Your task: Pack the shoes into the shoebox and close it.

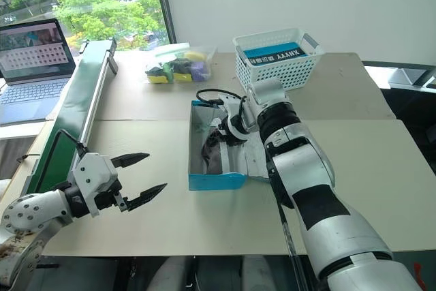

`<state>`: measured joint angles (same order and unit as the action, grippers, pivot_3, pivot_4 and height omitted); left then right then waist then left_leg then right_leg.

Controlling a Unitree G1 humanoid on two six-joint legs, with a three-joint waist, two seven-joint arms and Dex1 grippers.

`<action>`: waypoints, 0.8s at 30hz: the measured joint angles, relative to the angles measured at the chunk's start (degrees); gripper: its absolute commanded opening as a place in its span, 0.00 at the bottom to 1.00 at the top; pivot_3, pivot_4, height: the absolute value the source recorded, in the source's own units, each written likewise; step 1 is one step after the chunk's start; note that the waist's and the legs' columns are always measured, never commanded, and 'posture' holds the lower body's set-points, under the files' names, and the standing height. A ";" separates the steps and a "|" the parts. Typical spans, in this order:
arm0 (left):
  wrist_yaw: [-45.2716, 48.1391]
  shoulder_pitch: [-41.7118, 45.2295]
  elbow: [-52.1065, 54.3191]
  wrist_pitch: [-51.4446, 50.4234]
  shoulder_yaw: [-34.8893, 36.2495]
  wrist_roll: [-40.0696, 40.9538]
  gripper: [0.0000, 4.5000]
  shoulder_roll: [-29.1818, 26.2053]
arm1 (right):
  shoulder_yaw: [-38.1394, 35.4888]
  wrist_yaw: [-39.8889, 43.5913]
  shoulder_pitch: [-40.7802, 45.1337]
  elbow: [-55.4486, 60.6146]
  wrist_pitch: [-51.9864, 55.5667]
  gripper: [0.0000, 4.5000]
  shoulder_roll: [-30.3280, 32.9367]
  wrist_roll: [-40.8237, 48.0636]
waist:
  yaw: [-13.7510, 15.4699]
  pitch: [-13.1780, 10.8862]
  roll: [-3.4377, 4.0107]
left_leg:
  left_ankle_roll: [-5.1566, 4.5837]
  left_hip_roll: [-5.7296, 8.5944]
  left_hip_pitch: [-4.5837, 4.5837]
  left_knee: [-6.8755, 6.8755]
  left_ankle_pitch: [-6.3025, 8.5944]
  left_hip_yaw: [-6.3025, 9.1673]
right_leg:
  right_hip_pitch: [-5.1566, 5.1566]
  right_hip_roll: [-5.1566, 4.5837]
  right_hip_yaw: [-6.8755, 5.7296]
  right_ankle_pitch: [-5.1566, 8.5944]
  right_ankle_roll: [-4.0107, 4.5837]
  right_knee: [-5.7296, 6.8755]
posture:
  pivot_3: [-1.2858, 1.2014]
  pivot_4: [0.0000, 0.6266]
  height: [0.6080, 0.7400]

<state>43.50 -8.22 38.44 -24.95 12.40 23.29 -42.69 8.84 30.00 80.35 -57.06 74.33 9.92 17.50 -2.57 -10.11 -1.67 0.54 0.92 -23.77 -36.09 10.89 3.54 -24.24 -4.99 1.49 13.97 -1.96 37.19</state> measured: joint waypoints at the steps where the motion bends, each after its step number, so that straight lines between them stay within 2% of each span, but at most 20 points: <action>1: 0.03 0.30 -0.37 0.09 -0.02 -0.12 0.97 0.00 | -0.82 -0.28 0.66 0.07 -0.54 0.80 0.04 -0.27 | 0.01 0.00 0.00 | 0.00 0.00 0.00 0.00 0.00 0.00 | 0.00 0.00 0.00 0.00 0.00 0.00 | 0.52 0.24 0.98; 6: -0.93 1.38 -1.79 0.88 -0.04 -1.06 0.97 0.65 | -2.14 -1.47 1.16 4.42 -5.66 0.80 0.47 -2.14 | -0.01 0.00 0.01 | 0.00 0.00 0.00 0.01 0.00 0.00 | -0.01 0.00 0.00 0.00 0.00 0.00 | 0.52 0.24 0.98; 10: -7.56 4.10 -4.21 -0.14 2.23 -1.22 0.97 5.53 | -5.05 -2.62 -2.20 15.96 -5.74 0.80 2.12 -1.98 | 0.20 0.01 -0.01 | 0.00 0.00 -0.02 -0.05 0.00 0.02 | 0.00 -0.01 0.00 -0.01 -0.02 0.03 | 0.52 0.24 0.98; 16: -27.90 11.86 -8.53 -7.84 10.32 -5.43 0.97 14.69 | -3.72 7.66 -21.93 50.99 -14.97 0.80 6.00 4.03 | 0.22 0.03 -0.05 | -0.04 0.03 -0.05 -0.15 0.04 0.10 | 0.07 -0.06 -0.02 -0.07 -0.13 0.00 | 0.52 0.24 0.98; 20: -35.96 12.35 -10.23 -13.04 13.66 -6.96 0.97 17.83 | 1.75 13.86 -33.53 66.11 -24.77 0.80 11.65 3.45 | 0.09 0.08 -0.13 | -0.05 0.05 -0.02 -0.25 0.06 0.07 | 0.09 -0.08 0.00 -0.07 -0.17 0.04 | 0.52 0.24 0.98; 22: -37.84 12.25 -11.40 -14.62 14.83 -7.60 0.98 17.81 | 3.85 15.08 -39.97 69.47 -29.25 0.91 13.16 2.60 | 0.09 0.11 -0.18 | -0.05 0.05 0.05 -0.25 0.06 0.06 | 0.14 -0.07 0.02 -0.08 -0.16 0.06 | 0.52 0.24 0.98; 24: -38.36 12.07 -12.47 -15.02 15.77 -7.88 1.00 17.73 | 4.47 15.21 -42.36 69.59 -30.47 0.98 13.11 2.16 | 0.04 0.11 -0.18 | -0.04 0.05 0.09 -0.27 0.05 0.00 | 0.11 -0.07 0.09 -0.10 -0.13 0.12 | 0.52 0.24 0.98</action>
<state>5.15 3.85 25.97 -39.97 28.17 15.42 -24.96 13.31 45.22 38.00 12.54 43.86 23.03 19.66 -2.53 -10.00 -1.85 0.49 0.97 -23.68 -36.36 10.94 3.54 -24.13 -5.06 1.58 13.87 -2.09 37.31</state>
